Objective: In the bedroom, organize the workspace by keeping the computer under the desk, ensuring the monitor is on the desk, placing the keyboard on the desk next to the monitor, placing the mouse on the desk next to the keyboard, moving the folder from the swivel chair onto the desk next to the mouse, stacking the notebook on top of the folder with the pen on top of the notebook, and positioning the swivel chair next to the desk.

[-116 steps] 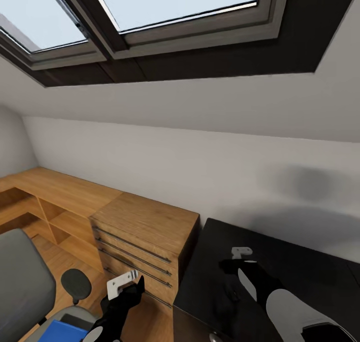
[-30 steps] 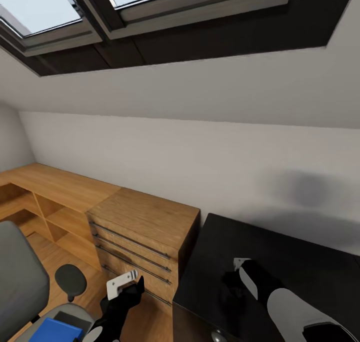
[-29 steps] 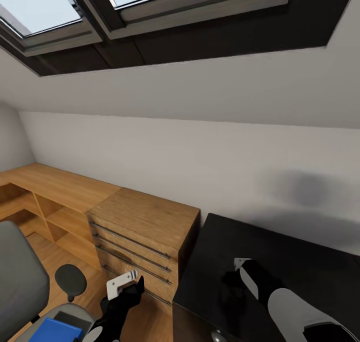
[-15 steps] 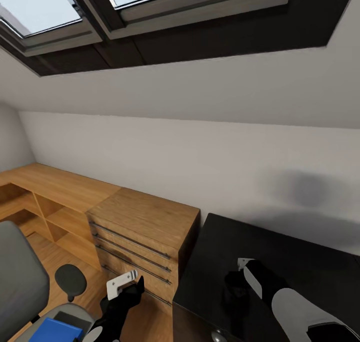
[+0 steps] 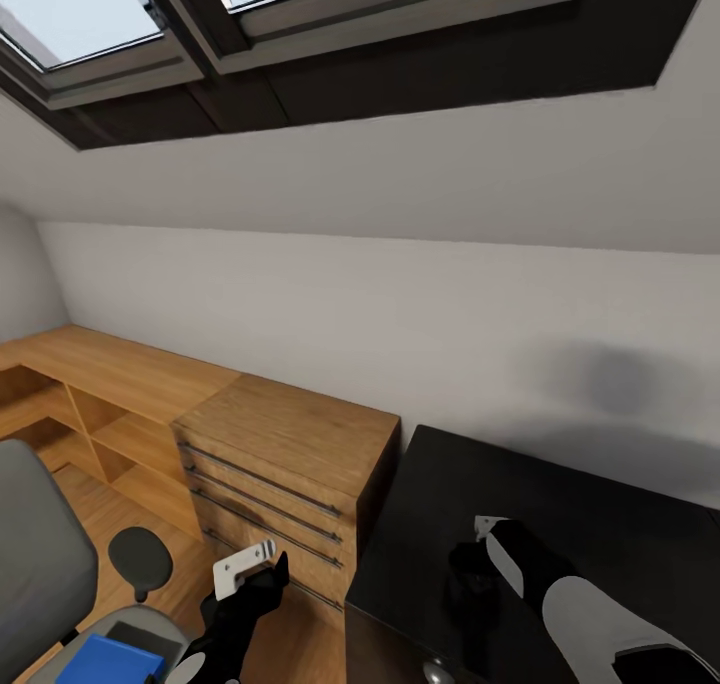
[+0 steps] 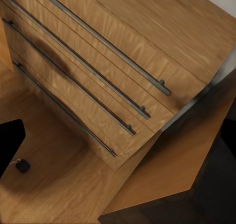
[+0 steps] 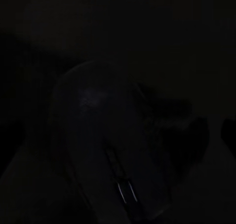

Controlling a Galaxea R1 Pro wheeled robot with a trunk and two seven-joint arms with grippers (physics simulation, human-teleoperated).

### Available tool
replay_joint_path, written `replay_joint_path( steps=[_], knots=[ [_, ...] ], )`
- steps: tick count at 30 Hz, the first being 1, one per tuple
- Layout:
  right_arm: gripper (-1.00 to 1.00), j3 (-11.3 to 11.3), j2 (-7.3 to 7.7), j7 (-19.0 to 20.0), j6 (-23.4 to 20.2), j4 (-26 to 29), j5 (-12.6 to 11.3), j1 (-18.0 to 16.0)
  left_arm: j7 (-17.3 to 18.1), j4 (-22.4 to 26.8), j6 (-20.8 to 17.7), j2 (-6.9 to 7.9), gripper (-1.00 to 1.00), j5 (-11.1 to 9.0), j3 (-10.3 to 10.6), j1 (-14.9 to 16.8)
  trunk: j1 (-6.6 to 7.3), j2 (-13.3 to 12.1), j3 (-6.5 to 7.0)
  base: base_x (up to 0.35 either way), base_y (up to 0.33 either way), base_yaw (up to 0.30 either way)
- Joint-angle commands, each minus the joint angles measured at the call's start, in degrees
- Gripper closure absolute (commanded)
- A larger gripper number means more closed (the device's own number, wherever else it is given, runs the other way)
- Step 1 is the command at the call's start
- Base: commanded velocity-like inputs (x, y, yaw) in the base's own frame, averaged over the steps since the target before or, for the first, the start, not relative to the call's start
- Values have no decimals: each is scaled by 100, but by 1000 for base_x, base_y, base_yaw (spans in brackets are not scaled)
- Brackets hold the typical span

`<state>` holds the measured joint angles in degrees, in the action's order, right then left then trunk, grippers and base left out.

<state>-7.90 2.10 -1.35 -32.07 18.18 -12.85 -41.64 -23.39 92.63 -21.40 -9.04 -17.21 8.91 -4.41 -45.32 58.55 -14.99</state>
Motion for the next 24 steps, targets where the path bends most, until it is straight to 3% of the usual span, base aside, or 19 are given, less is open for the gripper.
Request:
replay_joint_path(
  steps=[1,12,22,23,24],
  knots=[
    [-100,-49,5,-14,-28,10,-46,-2,-43,10,-13,0,-100,-54,6,2,-23,46,-25,0,0,0],
    [-100,-53,1,-14,-27,10,-50,-2,-52,10,-13,-1,-100,-54,-6,2,-155,287,-133,0,0,0],
    [-100,-54,-1,-14,-27,10,-49,-2,-52,10,-13,-1,-100,-54,-9,2,-155,287,-133,0,0,0],
    [100,-54,0,-14,-27,10,-47,-2,-52,10,-13,-1,-100,-54,-8,2,-155,287,-133,0,0,0],
    [100,-54,-1,-14,-27,10,-45,-2,-52,10,-13,-1,-100,-54,-9,2,-155,287,-133,0,0,0]
  ],
)
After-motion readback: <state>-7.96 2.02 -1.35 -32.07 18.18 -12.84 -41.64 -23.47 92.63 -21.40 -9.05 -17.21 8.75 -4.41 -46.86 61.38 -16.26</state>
